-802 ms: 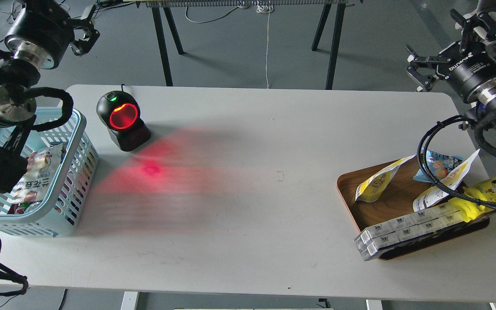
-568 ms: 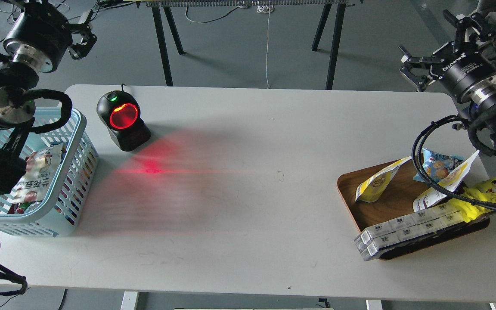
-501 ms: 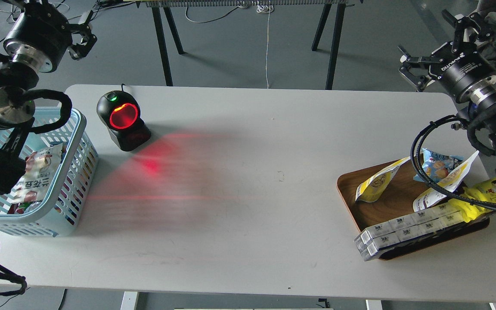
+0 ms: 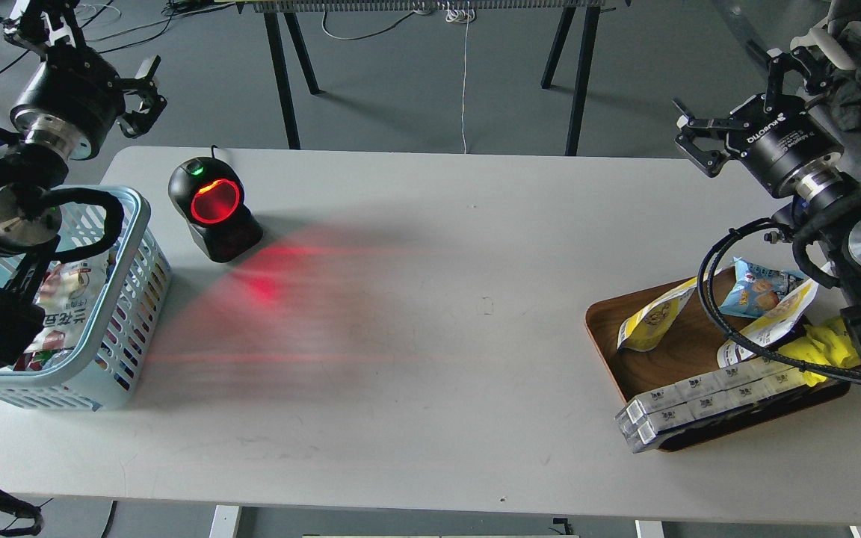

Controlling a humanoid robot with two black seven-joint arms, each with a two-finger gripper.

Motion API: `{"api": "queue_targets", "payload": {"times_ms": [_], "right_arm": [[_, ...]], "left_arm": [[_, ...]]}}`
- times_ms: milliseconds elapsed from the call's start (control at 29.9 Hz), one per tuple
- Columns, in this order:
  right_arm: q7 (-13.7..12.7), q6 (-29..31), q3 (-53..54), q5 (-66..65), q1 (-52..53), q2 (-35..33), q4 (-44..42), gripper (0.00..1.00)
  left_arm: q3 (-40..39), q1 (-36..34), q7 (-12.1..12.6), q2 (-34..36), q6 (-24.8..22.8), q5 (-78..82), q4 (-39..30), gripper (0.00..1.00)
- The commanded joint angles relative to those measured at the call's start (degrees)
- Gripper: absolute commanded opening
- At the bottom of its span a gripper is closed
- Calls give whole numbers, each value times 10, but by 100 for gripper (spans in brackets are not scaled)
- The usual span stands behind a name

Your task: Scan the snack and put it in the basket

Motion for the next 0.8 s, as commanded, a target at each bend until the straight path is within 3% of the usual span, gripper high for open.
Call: {"api": "queue_targets", "payload": {"times_ms": [0,535,769], "right_arm": [[-1,1,-6,-1,-1,-7,0,99],[-1,1,-49,-3,14,-22,6,99],[-3,-3,-105,-4,71,-104,34,99]], "left_arm": [[-3,5,-2,-9,3,1,0,100],[-28,58,-5,2,2,3,-18,100],[-40,57,-7,22,3,2,-26,100]]}}
